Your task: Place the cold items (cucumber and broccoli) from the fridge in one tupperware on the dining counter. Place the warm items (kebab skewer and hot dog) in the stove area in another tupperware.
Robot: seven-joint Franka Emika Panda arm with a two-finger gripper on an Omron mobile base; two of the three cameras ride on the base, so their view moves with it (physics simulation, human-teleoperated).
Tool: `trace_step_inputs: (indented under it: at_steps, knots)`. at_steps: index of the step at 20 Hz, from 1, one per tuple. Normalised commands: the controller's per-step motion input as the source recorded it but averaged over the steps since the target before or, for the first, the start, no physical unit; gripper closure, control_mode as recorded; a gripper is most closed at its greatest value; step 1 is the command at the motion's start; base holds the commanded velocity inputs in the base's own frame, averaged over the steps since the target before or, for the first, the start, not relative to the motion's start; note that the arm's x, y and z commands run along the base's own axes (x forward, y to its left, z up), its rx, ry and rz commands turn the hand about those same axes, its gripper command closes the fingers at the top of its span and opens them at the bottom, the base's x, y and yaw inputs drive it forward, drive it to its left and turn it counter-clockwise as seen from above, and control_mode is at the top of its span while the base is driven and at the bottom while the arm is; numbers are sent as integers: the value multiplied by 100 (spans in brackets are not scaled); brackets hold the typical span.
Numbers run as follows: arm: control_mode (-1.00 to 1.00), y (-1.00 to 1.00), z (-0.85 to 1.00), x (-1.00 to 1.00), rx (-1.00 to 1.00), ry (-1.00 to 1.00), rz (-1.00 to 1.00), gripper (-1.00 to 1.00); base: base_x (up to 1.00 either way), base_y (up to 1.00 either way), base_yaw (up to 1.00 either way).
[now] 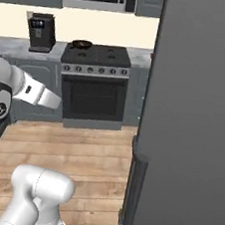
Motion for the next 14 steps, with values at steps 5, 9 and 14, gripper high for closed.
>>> trace_step_inputs:
  at_steps: [5,9,14]
  knots:
    - [100,0,0,0,0,0,0,-100,55,84,-68]
    - [100,0,0,0,0,0,0,-100,53,81,-75]
    - [100,0,0,0,0,0,0,-100,77,61,-61]
